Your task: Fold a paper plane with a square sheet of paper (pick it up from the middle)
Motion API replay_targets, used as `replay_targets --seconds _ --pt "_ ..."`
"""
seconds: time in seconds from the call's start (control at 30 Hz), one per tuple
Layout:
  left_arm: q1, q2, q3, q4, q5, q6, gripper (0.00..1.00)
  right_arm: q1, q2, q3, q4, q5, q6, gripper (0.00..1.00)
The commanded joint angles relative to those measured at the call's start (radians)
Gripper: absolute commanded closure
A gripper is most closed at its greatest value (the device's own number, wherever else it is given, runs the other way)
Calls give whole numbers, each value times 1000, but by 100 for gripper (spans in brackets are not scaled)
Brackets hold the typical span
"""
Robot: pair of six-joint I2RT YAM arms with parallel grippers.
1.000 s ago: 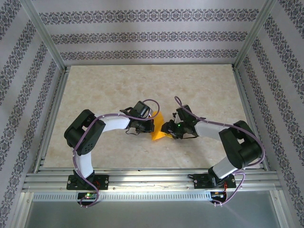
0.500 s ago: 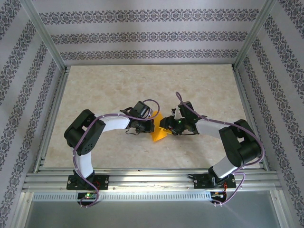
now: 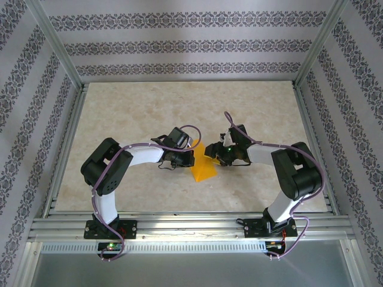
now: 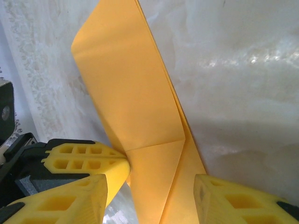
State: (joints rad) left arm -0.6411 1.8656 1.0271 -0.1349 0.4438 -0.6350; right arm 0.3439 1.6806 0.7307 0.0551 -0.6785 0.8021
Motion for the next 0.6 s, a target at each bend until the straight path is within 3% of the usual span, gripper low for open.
replay_targets --seconds 0.0,0.1,0.27,0.57 --pt "6 9 -23 -49 1 11 100 6 -50 7 -73 17 -36 47" --pt "6 10 -28 -41 2 6 100 25 -139 -55 -124 97 2 48" --pt "6 13 -26 -37 6 7 100 67 -216 -173 -95 110 94 49" --pt "6 12 -24 -34 19 0 100 86 -210 -200 -96 167 88 49"
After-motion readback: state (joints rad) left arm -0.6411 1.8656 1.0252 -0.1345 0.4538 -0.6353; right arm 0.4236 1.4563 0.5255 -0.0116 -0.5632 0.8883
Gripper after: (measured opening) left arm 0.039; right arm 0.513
